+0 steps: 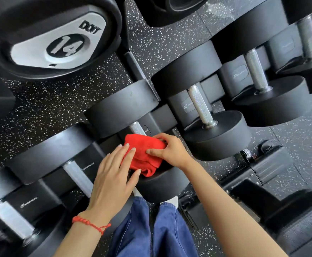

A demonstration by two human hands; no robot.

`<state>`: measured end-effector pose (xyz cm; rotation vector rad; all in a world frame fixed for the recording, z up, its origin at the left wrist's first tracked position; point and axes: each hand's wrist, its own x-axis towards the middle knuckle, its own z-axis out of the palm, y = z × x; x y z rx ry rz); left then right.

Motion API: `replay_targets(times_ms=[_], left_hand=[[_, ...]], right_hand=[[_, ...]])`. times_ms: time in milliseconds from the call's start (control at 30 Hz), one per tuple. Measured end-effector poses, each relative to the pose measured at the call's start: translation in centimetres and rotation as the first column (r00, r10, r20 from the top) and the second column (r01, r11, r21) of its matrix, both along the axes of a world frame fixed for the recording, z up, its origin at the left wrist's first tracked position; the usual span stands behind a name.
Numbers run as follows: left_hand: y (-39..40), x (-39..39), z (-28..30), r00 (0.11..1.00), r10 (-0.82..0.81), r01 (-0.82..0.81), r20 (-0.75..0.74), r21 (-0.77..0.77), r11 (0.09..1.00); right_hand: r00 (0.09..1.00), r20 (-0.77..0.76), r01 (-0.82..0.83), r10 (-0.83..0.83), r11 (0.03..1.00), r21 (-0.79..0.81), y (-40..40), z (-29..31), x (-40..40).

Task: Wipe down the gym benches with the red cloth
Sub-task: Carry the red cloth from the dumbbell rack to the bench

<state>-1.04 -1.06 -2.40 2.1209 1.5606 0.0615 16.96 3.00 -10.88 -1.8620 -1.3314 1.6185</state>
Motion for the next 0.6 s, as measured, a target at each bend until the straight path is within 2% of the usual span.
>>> replay_targets(times_ms=[300,600], left_hand=[[1.3,0.2,1.4,0.997,-0.073,0.073,0.010,0.026,0.997],[2.6,2.3,3.5,0.971,-0.235,0.232,0.035,0.062,0.971]], right_hand=[[0.973,-0.104,0.202,-0.205,0.979,-0.034,-1.3,2.9,0.7],[0.879,-0.156,0.458,-0.450,0.888,0.019,-4.0,7.5,3.6]])
